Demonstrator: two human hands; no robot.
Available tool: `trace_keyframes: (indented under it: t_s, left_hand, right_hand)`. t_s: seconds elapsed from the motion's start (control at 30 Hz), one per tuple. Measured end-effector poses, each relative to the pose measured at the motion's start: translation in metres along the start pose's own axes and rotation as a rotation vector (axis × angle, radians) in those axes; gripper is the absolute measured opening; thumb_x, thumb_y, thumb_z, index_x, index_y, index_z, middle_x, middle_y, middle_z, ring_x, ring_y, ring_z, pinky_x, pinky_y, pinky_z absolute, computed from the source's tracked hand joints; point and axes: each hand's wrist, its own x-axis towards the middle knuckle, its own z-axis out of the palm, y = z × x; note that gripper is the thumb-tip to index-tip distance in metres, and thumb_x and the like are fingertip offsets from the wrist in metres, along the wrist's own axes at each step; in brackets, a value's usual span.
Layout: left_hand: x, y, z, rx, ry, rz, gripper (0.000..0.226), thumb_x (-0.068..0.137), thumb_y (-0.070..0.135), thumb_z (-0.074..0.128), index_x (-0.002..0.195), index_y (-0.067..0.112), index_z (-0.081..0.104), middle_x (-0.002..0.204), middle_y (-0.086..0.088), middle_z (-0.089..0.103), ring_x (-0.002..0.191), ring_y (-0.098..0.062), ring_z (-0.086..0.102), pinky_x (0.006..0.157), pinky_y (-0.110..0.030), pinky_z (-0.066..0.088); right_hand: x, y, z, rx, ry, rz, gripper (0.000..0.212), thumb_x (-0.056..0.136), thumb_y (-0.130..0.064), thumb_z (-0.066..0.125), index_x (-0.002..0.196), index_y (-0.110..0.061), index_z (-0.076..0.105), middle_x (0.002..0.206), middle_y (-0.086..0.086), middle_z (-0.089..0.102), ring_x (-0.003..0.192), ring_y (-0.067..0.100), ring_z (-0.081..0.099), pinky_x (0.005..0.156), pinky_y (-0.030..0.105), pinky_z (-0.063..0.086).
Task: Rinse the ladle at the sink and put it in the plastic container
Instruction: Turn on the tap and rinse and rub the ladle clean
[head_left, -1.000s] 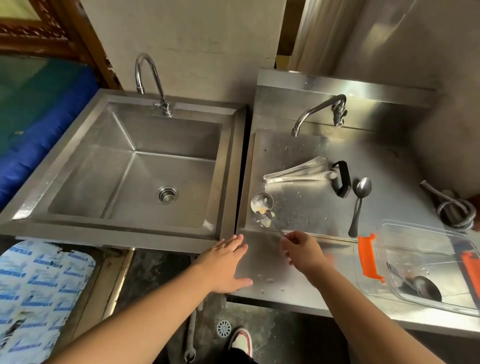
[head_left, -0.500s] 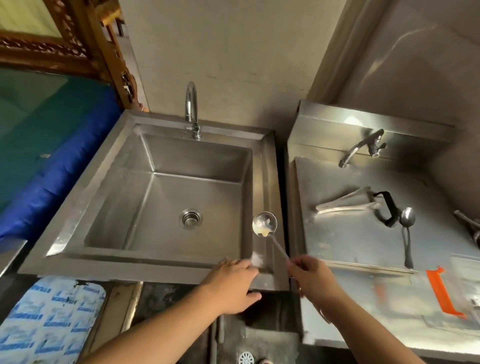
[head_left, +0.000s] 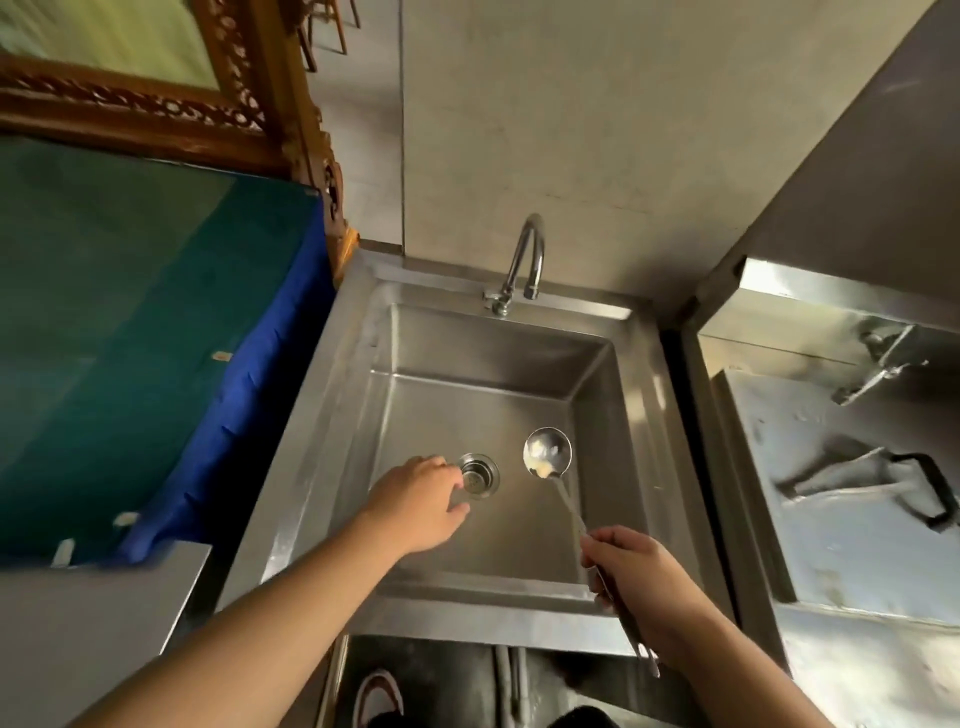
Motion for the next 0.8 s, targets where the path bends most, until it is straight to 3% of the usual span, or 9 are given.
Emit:
trace_keyframes:
  t_s: [0.3,0.5,0.8]
  left_hand:
    - [0.092,-0.016,-0.054,-0.039,0.127,-0.112,0.034,0.095,0.043,0.058,0.118,0.02,0.069,0.126,-0.003,0.069,0.116,-0.026,0.063,0.098,-0.039,0.05]
    - [0.184,-0.006,-0.07,-0.041,0.224,-0.193,0.024,0.094,0.037,0.06,0.105,0.022,0.073,0.111,-0.004,0.073,0.1,-0.027,0.067,0.08,-0.032,0.05]
    - [0.306,-0.029,-0.058,0.065,0.236,-0.247,0.034,0.097,0.03,0.059,0.128,0.018,0.064,0.127,-0.008,0.068,0.118,-0.031,0.061,0.094,-0.04,0.052]
  right_hand:
    - [0.056,-0.05,0.028,0.242,-0.08,0.065,0.014,0.097,-0.003,0.057,0.086,0.003,0.062,0.069,0.011,0.055,0.049,0.019,0.051,0.042,0.028,0.048]
    - [0.118,-0.064,0.013,0.273,-0.105,0.074,0.013,0.096,-0.002,0.055,0.086,0.002,0.061,0.073,0.014,0.054,0.045,0.018,0.052,0.042,0.029,0.05]
    - [0.185,-0.073,-0.004,0.135,-0.11,0.041,0.014,0.097,-0.013,0.057,0.089,-0.003,0.063,0.071,0.009,0.057,0.031,0.009,0.047,0.033,0.018,0.039]
